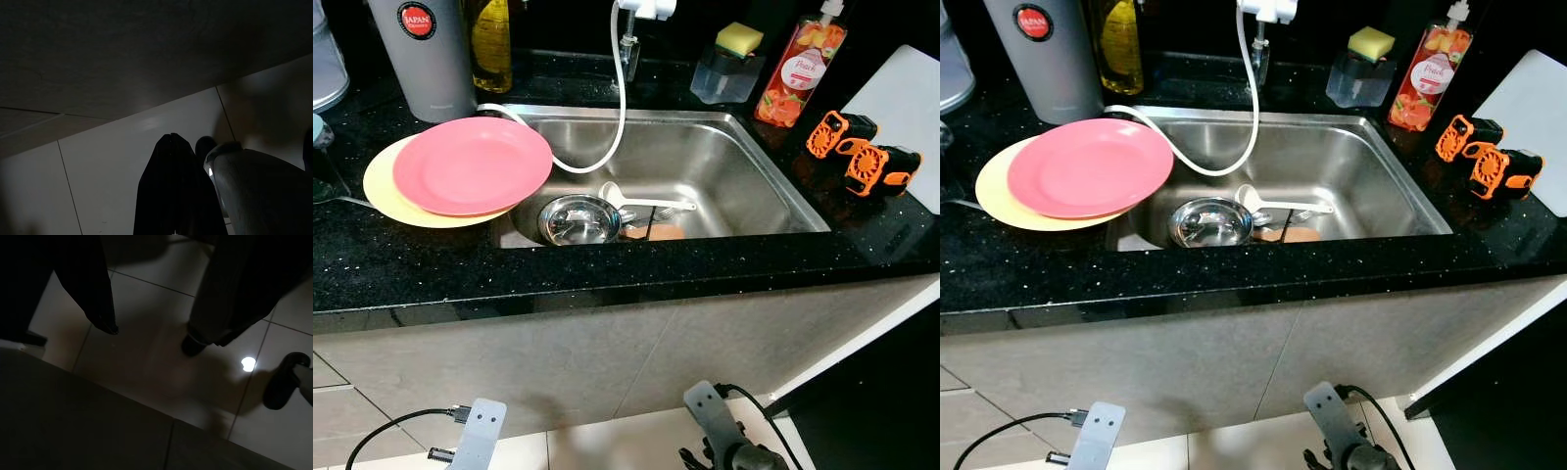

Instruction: Kitchen organization

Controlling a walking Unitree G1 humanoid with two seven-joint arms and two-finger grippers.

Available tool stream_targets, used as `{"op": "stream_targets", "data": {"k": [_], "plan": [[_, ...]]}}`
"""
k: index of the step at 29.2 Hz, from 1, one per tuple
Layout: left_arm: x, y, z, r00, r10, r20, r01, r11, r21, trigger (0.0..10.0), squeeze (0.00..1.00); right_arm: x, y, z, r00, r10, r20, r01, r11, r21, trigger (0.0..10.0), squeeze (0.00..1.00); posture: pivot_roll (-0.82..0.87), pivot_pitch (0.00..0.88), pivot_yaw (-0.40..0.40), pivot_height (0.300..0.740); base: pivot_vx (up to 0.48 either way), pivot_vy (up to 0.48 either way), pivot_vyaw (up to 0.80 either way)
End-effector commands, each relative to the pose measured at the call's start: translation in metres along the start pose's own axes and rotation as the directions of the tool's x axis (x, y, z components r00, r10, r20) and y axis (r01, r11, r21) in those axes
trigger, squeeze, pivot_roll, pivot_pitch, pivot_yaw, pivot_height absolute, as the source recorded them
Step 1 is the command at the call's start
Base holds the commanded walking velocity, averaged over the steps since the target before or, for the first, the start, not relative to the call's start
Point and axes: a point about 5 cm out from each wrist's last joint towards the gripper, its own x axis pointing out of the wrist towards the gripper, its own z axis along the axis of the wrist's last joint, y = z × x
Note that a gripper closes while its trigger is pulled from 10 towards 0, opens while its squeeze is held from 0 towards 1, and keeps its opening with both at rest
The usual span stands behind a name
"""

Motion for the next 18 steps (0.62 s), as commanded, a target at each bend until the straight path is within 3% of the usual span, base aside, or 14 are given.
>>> {"op": "stream_targets", "data": {"k": [1, 18], "plan": [[-0.008, -0.01, -0.021, 0.995, -0.038, -0.088, 0.041, 0.999, 0.028, 10.0, 0.0, -0.002, -0.004, -0.003, 1.0, -0.013, -0.008, 0.013, 1.0, 0.012, 10.0, 0.0, 0.15, 0.03, -0.137, 0.74, 0.0, 0.0, 0.0], [-0.009, -0.012, -0.023, 0.993, -0.066, -0.096, 0.071, 0.996, 0.051, 10.0, 0.0, -0.006, -0.002, -0.019, 0.999, -0.018, -0.042, 0.019, 0.999, 0.037, 10.0, 0.0, 0.14, 0.061, -0.131, 0.74, 0.0, 0.0, 0.0]]}}
